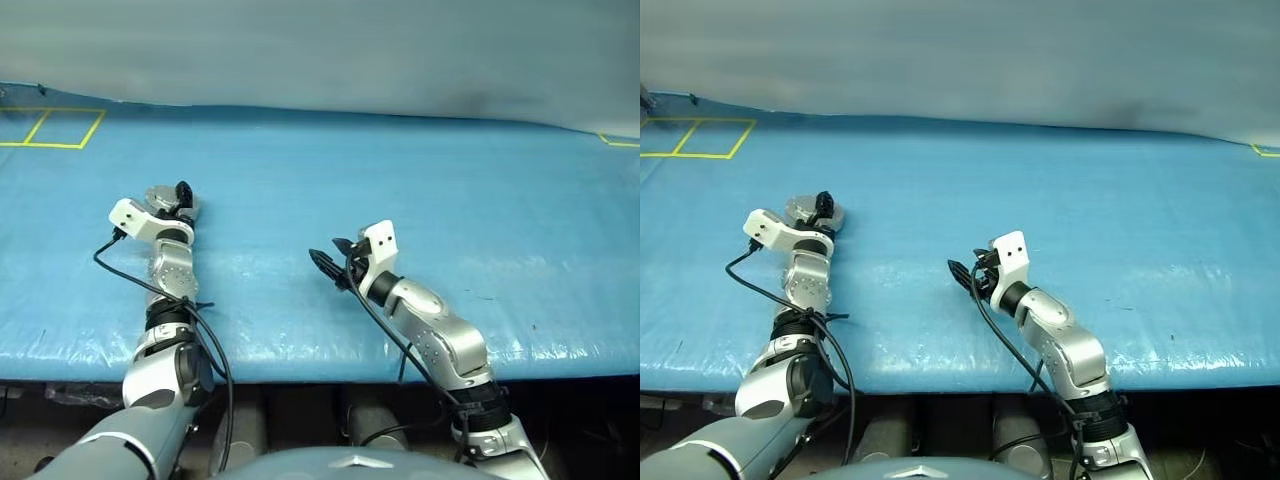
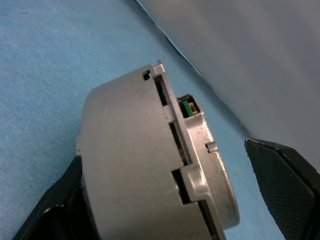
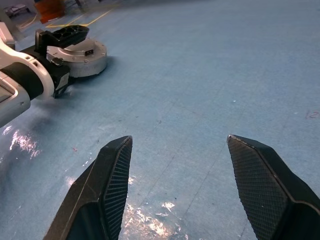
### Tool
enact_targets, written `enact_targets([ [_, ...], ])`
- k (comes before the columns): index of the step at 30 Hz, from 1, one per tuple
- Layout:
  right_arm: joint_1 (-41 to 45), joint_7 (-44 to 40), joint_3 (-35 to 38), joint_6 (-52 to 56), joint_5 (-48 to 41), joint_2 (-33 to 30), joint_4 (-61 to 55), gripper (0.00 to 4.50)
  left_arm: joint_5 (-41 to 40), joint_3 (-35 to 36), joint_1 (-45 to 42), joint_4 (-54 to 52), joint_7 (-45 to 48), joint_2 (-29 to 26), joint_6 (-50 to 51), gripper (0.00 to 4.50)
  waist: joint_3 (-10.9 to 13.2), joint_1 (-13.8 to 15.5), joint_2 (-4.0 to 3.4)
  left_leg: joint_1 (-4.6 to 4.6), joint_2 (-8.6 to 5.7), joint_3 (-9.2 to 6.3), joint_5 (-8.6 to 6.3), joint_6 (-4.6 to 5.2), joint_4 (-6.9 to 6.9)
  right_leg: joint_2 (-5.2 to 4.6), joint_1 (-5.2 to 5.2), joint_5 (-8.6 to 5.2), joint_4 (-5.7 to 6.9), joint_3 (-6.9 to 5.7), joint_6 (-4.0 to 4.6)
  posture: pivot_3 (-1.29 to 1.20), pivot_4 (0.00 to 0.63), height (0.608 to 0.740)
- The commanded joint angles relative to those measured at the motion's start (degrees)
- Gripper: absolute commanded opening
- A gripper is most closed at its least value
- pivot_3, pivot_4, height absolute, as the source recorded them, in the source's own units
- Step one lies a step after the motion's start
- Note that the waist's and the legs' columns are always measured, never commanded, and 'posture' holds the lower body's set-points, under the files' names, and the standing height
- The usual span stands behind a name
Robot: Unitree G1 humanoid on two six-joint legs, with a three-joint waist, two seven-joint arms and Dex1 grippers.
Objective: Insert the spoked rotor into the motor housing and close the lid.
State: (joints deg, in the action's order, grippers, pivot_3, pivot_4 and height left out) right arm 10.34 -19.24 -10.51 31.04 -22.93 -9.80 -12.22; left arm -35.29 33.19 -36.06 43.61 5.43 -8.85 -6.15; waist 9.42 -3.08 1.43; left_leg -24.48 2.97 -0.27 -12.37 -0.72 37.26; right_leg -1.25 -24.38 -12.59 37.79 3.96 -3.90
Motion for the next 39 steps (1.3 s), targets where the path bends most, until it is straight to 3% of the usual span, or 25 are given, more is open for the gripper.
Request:
enact_targets([
  [1,0.31,-0.61,0.98,-0.91,0.37,0.26,-1.41,3.2,1.72,1.91,4.15,-7.17,-4.05,-1.33,-3.86,4.48,0.0,-0.32,0.0,0.0,0.01,0.0,0.0,0.0,-0.01,0.01,0.0,0.0,0.0,0.0,0.01,0.0,0.15,0.74],
  [7,0.9,-0.59,1.4,-1.18,1.5,0.5,-0.47,3.2,4.23,2.97,9.33,-15.35,-8.9,-2.92,-6.99,4.48,-0.02,0.35,0.06,-0.05,0.01,0.0,0.04,-0.06,0.0,-0.02,-0.01,0.02,0.01,-0.02,-0.01,0.0,0.15,0.74],
  [11,1.08,-0.47,1.42,-4.44,3.95,0.67,-0.09,3.2,3.95,1.75,11.21,-21.84,-6.03,-2.59,-9.22,4.48,-0.11,1.41,0.21,-0.08,-0.01,0.01,0.08,-0.13,0.05,-0.04,0.01,0.06,-0.01,-0.04,-0.06,0.0,0.15,0.74],
  [16,0.55,0.49,3.33,-19.98,10.19,0.6,1.36,3.2,3.34,-10.23,15.81,-35.74,10.97,-2.69,-6.06,4.48,-0.13,1.99,0.23,-0.09,-0.06,0.02,0.09,-0.15,0.09,-0.09,0.07,0.08,-0.07,-0.03,-0.08,0.0,0.15,0.74],
  [25,-3.31,-7.74,6.42,-24.81,10.64,-9.07,0.18,3.2,15.0,-35.76,22.8,-44.95,33.73,-13.02,3.36,4.48,-0.12,0.98,0.13,0.06,-0.04,0.06,0.09,-0.13,-0.01,-0.07,0.1,-0.09,-0.03,0.02,0.2,0.0,0.15,0.74],
  [30,-6.23,-15.36,8.88,-21.91,5.73,-14.84,-0.63,3.2,17.52,-42.35,24.51,-44.63,44.02,-17.47,4.45,4.48,-0.11,0.84,0.06,0.11,0.06,0.05,0.09,-0.13,-0.02,0.04,0.06,-0.15,0.05,0.03,0.25,0.0,0.15,0.74],
  [36,-6.92,-20.67,10.16,-20.66,1.51,-16.69,-0.16,3.2,16.49,-43.7,25.61,-44.88,50.11,-19.58,6.41,4.48,-0.12,0.98,0.06,0.11,0.06,0.07,0.09,-0.12,0.05,0.02,0.1,-0.37,0.06,0.04,0.19,0.0,0.15,0.74],
  [39,-6.78,-21.22,8.79,-19.57,2.82,-17.48,-0.85,3.76,16.83,-43.68,25.71,-44.77,51.57,-19.85,6.7,4.5,-0.12,1.05,0.05,0.12,0.06,0.08,0.09,-0.12,0.06,0.01,0.11,-0.37,0.06,0.05,0.18,0.0,0.15,0.74],
])
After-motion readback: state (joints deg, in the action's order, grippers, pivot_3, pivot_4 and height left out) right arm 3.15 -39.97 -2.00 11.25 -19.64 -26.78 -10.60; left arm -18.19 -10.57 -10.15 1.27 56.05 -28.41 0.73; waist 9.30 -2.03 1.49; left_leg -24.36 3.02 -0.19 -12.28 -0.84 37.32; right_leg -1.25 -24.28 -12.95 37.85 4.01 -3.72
